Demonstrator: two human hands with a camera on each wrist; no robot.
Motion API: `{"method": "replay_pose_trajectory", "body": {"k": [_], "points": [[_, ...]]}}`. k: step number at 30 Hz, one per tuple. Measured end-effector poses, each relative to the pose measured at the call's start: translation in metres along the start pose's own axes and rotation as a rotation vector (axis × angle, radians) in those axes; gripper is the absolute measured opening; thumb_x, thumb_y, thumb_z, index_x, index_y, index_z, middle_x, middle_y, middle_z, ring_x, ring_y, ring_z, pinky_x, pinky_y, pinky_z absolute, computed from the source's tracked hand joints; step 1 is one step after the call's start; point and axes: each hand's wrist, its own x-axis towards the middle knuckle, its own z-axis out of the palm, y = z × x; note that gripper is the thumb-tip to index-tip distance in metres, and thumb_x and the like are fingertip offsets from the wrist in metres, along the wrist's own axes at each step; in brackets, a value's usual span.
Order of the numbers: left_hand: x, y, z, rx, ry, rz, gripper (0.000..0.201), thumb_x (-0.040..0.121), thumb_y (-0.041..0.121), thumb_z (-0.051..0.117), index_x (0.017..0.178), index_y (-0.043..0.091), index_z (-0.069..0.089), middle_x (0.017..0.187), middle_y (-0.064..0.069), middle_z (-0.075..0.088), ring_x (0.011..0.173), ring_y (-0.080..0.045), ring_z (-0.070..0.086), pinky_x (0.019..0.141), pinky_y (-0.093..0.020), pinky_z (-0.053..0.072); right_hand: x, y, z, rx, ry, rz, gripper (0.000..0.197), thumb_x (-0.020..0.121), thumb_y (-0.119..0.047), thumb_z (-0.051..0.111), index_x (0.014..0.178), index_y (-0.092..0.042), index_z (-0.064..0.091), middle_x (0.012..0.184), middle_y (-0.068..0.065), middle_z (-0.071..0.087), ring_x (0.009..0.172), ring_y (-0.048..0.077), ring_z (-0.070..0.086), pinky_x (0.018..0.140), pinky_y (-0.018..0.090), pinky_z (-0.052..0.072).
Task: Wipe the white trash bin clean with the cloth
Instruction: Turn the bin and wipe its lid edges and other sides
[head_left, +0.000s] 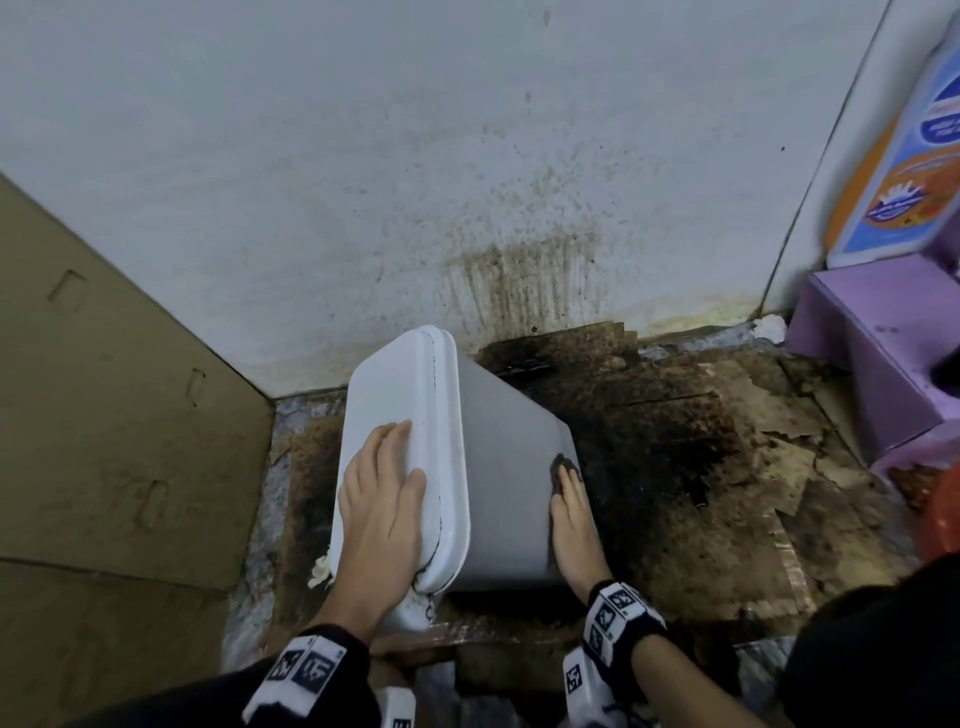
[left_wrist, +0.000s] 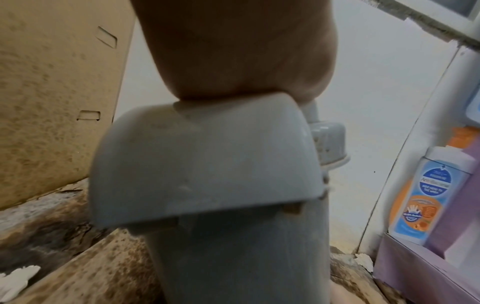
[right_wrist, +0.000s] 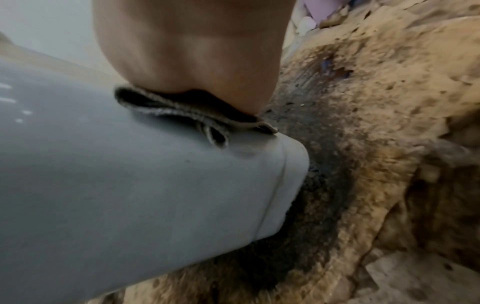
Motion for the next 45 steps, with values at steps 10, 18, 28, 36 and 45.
{"method": "replay_pose_trajectory", "body": {"k": [10,18,28,36,45], "points": [[0.0,-0.011,-0.006,-0.055,-0.006,-0.055,0.052,0.099,0.044,0.027,0.151,0.04,0.034,0.153,0.02,0.029,0.139,0.003,0.017,0.118,-0.032,0.014,0.004,0.001,0.01,0.017,0.071,0.073,0.052,0.111,-0.019,0.03,0.162,-0.022,0.022,0.171,-0.005,0.013,0.157,0.012,0.007,0.127,0.03,0.001],[0.0,-0.008,-0.006,-0.07,-0.014,-0.058,0.051,0.101,0.041,0.028,0.152,0.039,0.033,0.153,0.02,0.028,0.14,0.006,0.015,0.12,-0.033,0.013,-0.019,-0.078,0.028,0.165,-0.035,-0.117,0.053,0.111,-0.023,0.034,0.162,-0.029,0.021,0.168,-0.015,0.013,0.154,-0.002,0.004,0.128,0.03,0.003],[-0.001,-0.009,-0.007,-0.08,-0.012,-0.097,0.053,0.1,0.04,0.029,0.152,0.038,0.034,0.155,0.018,0.03,0.142,0.002,0.018,0.122,-0.039,0.016,-0.045,-0.104,0.032,-0.008,-0.172,-0.554,0.055,0.111,-0.01,0.033,0.162,-0.024,0.021,0.17,-0.012,0.013,0.157,0.003,0.005,0.126,0.02,0.005],[-0.003,-0.008,-0.009,-0.09,-0.02,-0.068,0.047,0.102,0.04,0.028,0.149,0.046,0.032,0.15,0.028,0.028,0.139,0.012,0.014,0.121,-0.04,0.018,-0.01,-0.017,0.015,0.021,0.01,-0.124,0.049,0.111,-0.022,0.028,0.154,-0.042,0.019,0.169,-0.015,0.013,0.157,0.004,0.005,0.129,0.04,0.007],[-0.002,-0.004,-0.008,-0.073,-0.009,-0.061,0.049,0.102,0.038,0.029,0.151,0.039,0.033,0.153,0.019,0.03,0.141,0.0,0.019,0.12,-0.038,0.018,-0.04,-0.093,0.038,0.092,-0.06,-0.205,0.053,0.111,-0.019,0.032,0.161,-0.034,0.021,0.168,-0.022,0.01,0.152,-0.009,-0.002,0.127,0.025,0.0]]}}
